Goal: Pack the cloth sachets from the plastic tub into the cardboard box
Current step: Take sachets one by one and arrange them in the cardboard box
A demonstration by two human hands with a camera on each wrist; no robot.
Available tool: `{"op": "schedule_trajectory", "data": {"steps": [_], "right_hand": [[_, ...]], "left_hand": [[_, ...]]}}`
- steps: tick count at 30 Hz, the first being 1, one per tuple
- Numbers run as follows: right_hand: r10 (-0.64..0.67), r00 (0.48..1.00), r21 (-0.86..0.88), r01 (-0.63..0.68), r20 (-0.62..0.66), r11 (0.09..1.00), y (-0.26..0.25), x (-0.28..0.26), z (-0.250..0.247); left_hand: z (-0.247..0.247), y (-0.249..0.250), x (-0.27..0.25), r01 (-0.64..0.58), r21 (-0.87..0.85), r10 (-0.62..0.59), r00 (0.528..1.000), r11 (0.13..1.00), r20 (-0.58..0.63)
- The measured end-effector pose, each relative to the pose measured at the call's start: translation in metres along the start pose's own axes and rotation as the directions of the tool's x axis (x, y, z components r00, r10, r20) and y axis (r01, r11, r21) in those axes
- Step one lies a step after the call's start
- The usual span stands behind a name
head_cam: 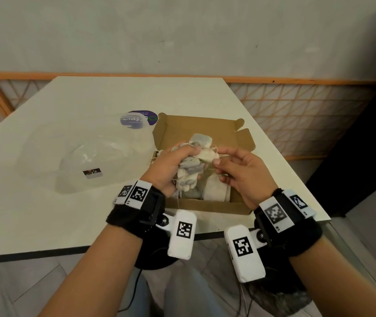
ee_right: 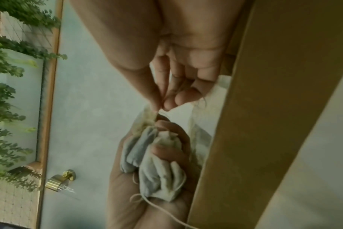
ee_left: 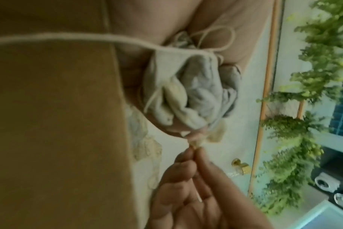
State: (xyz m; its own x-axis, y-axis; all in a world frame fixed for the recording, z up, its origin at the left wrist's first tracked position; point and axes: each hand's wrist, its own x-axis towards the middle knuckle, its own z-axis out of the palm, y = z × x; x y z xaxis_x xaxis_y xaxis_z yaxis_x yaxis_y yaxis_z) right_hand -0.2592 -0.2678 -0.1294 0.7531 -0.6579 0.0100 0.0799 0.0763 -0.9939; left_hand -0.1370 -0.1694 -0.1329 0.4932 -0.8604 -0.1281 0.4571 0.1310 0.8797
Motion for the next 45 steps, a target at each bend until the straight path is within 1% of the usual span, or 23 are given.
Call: {"op": "schedule_trajectory", "data": {"steps": [2, 4, 5, 7, 9, 10, 13, 17, 19, 20, 22, 24, 26, 28, 31, 37, 38, 39, 41, 42, 43, 45], "right_hand": [[-0.07, 0.997, -0.032, 0.069, -0.023, 0.997, 0.0, 0.001, -0.002], [-0.112, 0.993, -0.04, 0.11, -0.046, 0.993, -0.002, 0.003, -0.003], [-0.102, 0.993, -0.029, 0.1, -0.056, 0.995, -0.005, 0.004, -0.003], [-0.028, 0.999, -0.01, 0.027, -0.031, 1.0, -0.009, 0.005, -0.001], [0.027, 0.999, -0.058, -0.025, 0.026, 0.998, -0.009, 0.008, 0.005], [0.017, 0.999, -0.09, -0.014, 0.039, 0.996, -0.008, 0.009, 0.009], [-0.061, 0.998, -0.115, 0.059, -0.01, 0.992, -0.008, 0.014, 0.018], [-0.105, 0.991, -0.082, 0.098, -0.081, 0.992, -0.013, 0.022, 0.017], [-0.162, 0.976, -0.135, 0.143, -0.143, 0.98, -0.018, 0.026, 0.012], [-0.217, 0.963, -0.189, 0.186, -0.161, 0.964, -0.021, 0.028, 0.009], [-0.354, 0.924, -0.317, 0.295, -0.147, 0.901, -0.03, 0.031, 0.007], [-0.472, 0.879, -0.418, 0.404, -0.07, 0.813, -0.039, 0.032, 0.009], [-0.53, 0.847, -0.469, 0.485, 0.041, 0.738, -0.045, 0.03, 0.016], [-0.528, 0.839, -0.503, 0.516, 0.132, 0.694, -0.045, 0.029, 0.023], [-0.485, 0.843, -0.571, 0.523, 0.234, 0.633, -0.043, 0.026, 0.028], [-0.48, 0.836, -0.683, 0.515, 0.267, 0.517, -0.042, 0.023, 0.026], [-0.486, 0.839, -0.695, 0.501, 0.244, 0.515, -0.043, 0.024, 0.024], [-0.498, 0.845, -0.687, 0.481, 0.196, 0.545, -0.045, 0.026, 0.021], [-0.516, 0.854, -0.607, 0.447, 0.071, 0.657, -0.055, 0.03, 0.016], [-0.516, 0.856, -0.566, 0.439, 0.028, 0.698, -0.06, 0.031, 0.013], [-0.507, 0.862, -0.535, 0.433, 0.011, 0.726, -0.065, 0.031, 0.011], [-0.477, 0.878, -0.494, 0.435, 0.047, 0.753, -0.073, 0.03, 0.008]], "left_hand": [[-0.006, 0.001, 0.001, 0.012, -0.062, -0.012, 1.0, 0.998, -0.007], [-0.011, 0.002, 0.002, 0.012, -0.132, -0.012, 1.0, 0.991, -0.001], [-0.013, 0.002, 0.003, 0.014, -0.156, -0.013, 1.0, 0.988, 0.005], [-0.013, 0.002, 0.003, 0.022, -0.172, -0.02, 1.0, 0.985, 0.014], [-0.014, 0.0, 0.004, 0.035, -0.186, -0.031, 0.999, 0.982, 0.027], [-0.013, 0.0, 0.004, 0.047, -0.204, -0.041, 0.999, 0.978, 0.032], [-0.012, 0.003, 0.003, 0.047, -0.297, -0.034, 0.998, 0.954, 0.049], [-0.019, 0.006, 0.003, 0.054, -0.407, -0.046, 0.998, 0.912, 0.03], [-0.021, 0.007, 0.002, 0.059, -0.44, -0.043, 0.998, 0.896, 0.046], [-0.021, 0.008, 0.002, 0.073, -0.449, -0.049, 0.997, 0.891, 0.065], [-0.02, 0.008, 0.001, 0.104, -0.445, -0.063, 0.992, 0.889, 0.107], [-0.02, 0.007, 0.002, 0.129, -0.422, -0.079, 0.988, 0.897, 0.133], [-0.019, 0.007, 0.003, 0.152, -0.413, -0.102, 0.985, 0.898, 0.141], [-0.019, 0.008, 0.002, 0.166, -0.426, -0.111, 0.982, 0.889, 0.15], [-0.016, 0.008, 0.0, 0.165, -0.422, -0.108, 0.982, 0.892, 0.156], [-0.017, 0.007, 0.0, 0.172, -0.389, -0.121, 0.981, 0.905, 0.153], [-0.017, 0.006, 0.0, 0.167, -0.379, -0.123, 0.983, 0.91, 0.14], [-0.018, 0.005, 0.001, 0.16, -0.36, -0.122, 0.984, 0.919, 0.126], [-0.018, 0.003, 0.001, 0.149, -0.279, -0.12, 0.986, 0.949, 0.119], [-0.018, 0.002, 0.001, 0.149, -0.221, -0.122, 0.984, 0.964, 0.13], [-0.017, 0.001, 0.001, 0.153, -0.171, -0.129, 0.982, 0.973, 0.14], [-0.016, 0.0, 0.001, 0.156, -0.12, -0.14, 0.981, 0.98, 0.133]]}}
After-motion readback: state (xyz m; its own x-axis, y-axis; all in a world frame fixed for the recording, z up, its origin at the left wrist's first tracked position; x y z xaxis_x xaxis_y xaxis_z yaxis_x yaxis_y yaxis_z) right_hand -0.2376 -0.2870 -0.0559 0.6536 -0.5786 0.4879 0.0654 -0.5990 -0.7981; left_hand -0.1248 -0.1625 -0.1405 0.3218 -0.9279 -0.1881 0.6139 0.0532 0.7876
